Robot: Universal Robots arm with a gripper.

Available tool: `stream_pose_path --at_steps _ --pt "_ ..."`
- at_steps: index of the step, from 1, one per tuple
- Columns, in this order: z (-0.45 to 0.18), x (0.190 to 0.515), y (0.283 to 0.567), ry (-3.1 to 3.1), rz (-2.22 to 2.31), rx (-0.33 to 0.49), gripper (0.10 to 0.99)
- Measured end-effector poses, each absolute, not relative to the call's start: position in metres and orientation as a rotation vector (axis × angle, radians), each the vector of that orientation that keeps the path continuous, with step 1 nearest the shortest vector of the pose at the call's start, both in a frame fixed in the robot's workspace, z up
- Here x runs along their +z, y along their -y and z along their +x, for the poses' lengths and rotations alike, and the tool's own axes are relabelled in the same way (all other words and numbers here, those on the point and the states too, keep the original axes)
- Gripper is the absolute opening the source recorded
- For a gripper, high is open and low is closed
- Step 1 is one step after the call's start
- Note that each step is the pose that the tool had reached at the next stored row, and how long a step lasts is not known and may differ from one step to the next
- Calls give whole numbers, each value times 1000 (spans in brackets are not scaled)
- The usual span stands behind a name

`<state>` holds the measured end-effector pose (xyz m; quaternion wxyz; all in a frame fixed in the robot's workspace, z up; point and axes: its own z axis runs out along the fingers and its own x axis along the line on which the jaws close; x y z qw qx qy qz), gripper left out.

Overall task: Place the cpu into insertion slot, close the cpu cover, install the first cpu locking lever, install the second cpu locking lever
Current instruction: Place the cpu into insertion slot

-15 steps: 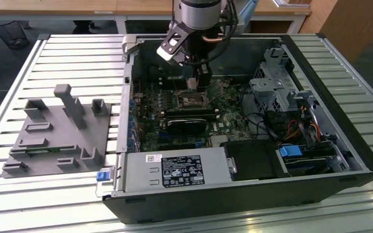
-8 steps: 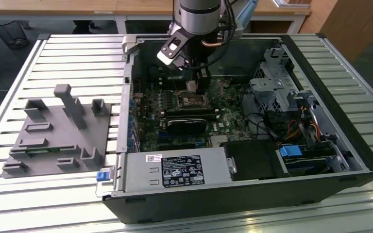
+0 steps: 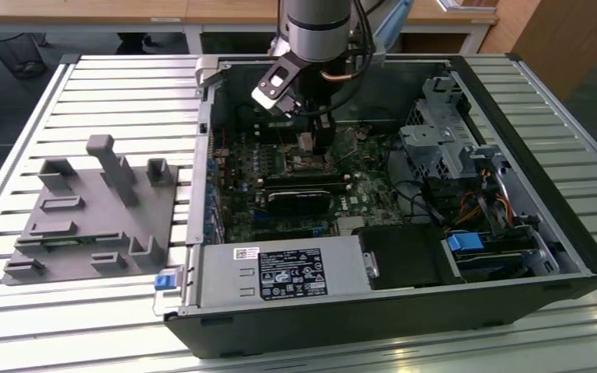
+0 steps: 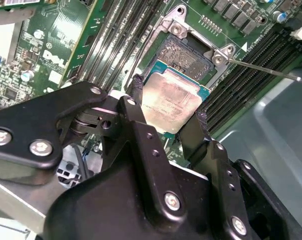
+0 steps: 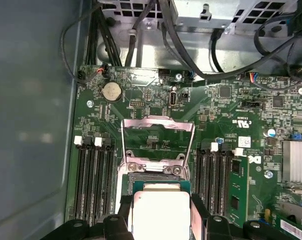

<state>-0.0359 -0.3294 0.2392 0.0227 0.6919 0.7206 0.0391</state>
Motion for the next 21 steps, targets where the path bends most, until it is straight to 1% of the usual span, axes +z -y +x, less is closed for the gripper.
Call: stream_pose_path --at_steps 21 --pt "-43 214 329 -2217 2156 120 541"
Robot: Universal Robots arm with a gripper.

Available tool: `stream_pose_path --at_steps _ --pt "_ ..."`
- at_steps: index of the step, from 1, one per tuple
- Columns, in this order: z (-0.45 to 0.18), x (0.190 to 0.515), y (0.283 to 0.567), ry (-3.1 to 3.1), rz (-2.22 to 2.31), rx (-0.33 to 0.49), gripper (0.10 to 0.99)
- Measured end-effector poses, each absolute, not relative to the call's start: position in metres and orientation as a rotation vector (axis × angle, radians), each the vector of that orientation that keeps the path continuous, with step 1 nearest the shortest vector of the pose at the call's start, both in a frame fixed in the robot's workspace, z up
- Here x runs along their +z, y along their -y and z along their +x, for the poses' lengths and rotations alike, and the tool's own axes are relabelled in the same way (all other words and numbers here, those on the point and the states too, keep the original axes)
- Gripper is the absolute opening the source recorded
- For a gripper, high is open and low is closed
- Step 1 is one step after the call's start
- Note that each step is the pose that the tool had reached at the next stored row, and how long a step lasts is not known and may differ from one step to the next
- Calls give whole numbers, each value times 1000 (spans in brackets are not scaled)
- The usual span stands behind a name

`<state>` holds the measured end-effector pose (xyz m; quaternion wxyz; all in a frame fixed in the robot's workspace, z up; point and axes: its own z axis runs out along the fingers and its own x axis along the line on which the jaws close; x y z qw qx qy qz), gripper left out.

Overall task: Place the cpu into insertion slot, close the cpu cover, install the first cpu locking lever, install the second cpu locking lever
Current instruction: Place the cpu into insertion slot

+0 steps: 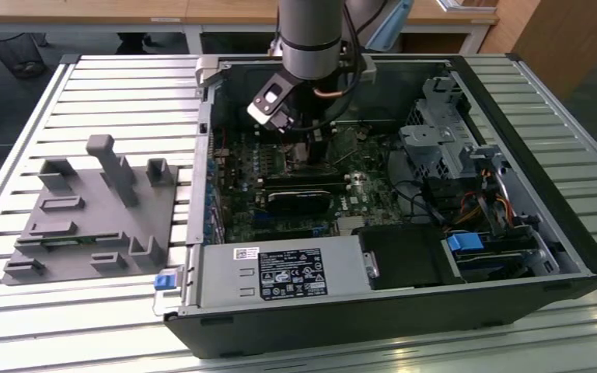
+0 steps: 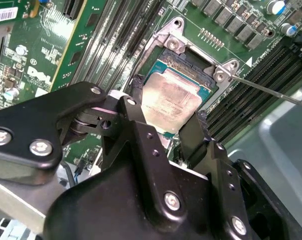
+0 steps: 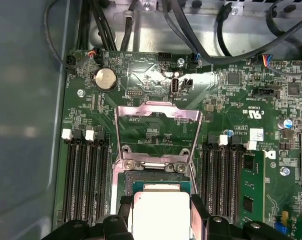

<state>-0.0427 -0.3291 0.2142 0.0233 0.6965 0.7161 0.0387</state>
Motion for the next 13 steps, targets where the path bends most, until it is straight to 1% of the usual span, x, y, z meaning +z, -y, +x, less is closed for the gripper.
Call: stream_pose_path --at_steps 13 --pt "-43 204 327 -2206 2167 119 541"
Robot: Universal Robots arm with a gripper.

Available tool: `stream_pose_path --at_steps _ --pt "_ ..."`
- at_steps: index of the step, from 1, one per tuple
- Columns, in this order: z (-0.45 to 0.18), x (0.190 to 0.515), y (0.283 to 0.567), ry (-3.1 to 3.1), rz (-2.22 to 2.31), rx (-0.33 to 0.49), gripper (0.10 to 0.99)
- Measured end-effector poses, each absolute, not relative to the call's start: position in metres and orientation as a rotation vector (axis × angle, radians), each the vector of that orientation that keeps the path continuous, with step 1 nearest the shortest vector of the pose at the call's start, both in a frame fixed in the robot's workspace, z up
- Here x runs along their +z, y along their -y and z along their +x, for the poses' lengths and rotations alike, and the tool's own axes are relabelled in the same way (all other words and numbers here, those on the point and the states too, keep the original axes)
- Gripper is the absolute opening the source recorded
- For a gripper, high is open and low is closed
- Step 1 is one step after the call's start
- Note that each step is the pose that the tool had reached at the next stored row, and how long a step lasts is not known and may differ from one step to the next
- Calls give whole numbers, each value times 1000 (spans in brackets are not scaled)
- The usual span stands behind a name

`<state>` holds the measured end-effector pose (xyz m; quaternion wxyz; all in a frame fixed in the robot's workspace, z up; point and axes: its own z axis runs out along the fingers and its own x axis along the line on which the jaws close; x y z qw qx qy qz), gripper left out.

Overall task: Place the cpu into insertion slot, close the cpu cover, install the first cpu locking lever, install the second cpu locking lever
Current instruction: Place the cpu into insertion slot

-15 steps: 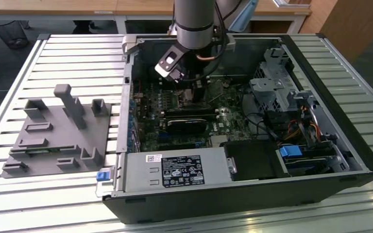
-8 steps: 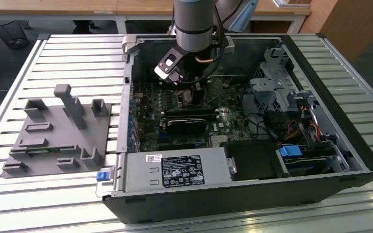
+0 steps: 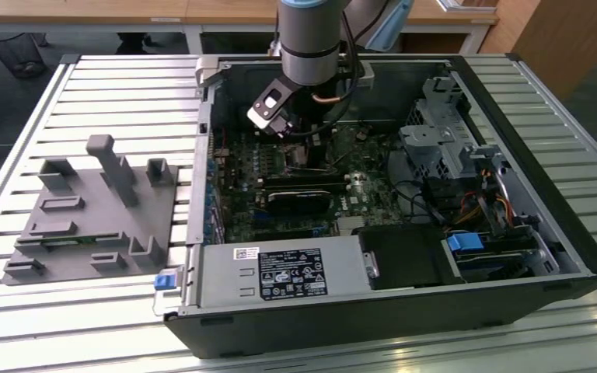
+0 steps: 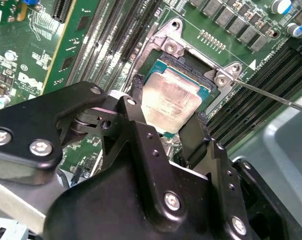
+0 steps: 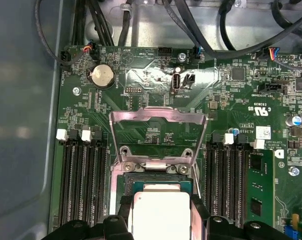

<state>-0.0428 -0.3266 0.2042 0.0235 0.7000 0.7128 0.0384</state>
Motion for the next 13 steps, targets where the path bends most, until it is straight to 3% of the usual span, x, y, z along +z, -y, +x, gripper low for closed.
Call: stream_pose_path --at_steps 13 --pt "-43 200 325 -2203 2170 119 541"
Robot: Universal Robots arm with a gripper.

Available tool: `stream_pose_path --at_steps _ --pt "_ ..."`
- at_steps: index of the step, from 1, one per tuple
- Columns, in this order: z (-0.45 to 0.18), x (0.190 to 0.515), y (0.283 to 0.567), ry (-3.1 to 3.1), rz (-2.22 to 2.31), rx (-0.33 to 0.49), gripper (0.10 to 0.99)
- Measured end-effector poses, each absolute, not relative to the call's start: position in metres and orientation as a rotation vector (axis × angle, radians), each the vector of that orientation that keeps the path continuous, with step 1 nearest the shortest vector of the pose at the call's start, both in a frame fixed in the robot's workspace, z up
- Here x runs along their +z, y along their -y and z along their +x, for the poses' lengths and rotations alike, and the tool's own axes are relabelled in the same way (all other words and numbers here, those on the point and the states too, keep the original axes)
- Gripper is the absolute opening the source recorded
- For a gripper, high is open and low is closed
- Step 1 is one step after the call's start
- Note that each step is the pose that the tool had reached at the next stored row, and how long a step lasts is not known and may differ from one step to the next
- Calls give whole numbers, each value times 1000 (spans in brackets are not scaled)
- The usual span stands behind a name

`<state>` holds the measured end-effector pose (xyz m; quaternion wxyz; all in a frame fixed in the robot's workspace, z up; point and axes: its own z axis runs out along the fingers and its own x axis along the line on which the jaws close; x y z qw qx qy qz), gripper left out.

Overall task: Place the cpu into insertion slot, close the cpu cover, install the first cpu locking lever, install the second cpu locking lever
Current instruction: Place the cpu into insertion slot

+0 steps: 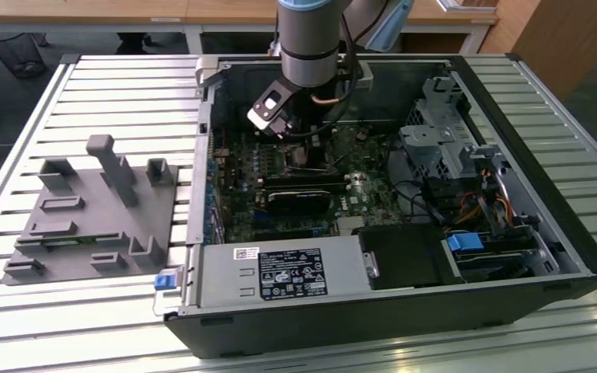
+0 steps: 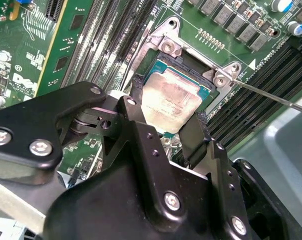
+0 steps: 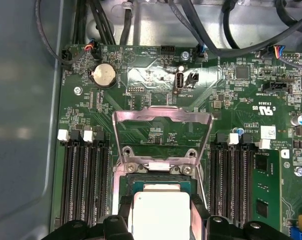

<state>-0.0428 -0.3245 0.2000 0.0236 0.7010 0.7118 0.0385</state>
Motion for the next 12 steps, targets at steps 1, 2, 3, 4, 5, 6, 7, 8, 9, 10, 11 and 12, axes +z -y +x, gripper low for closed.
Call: stream_pose_path --at_steps 1,2,3,4,5,6,7,8,9,10,11,12 --pt "-43 199 324 -2203 2170 119 541" --pt "-43 199 324 -2203 2170 119 541" --pt "-43 198 324 -2203 2170 119 541" --pt "-43 197 324 -2203 2170 119 541" --pt "-43 197 324 -2203 2170 119 541" --pt "-43 196 324 -2203 2170 119 541" --pt "-43 196 324 -2203 2170 119 541" --pt "-43 195 324 -2203 2170 119 541" --pt "-43 195 324 -2203 2170 119 541" --pt "-43 195 324 -2203 2170 118 541" --pt "-43 194 324 -2203 2170 118 541" --pt "-43 194 324 -2202 2170 118 541"
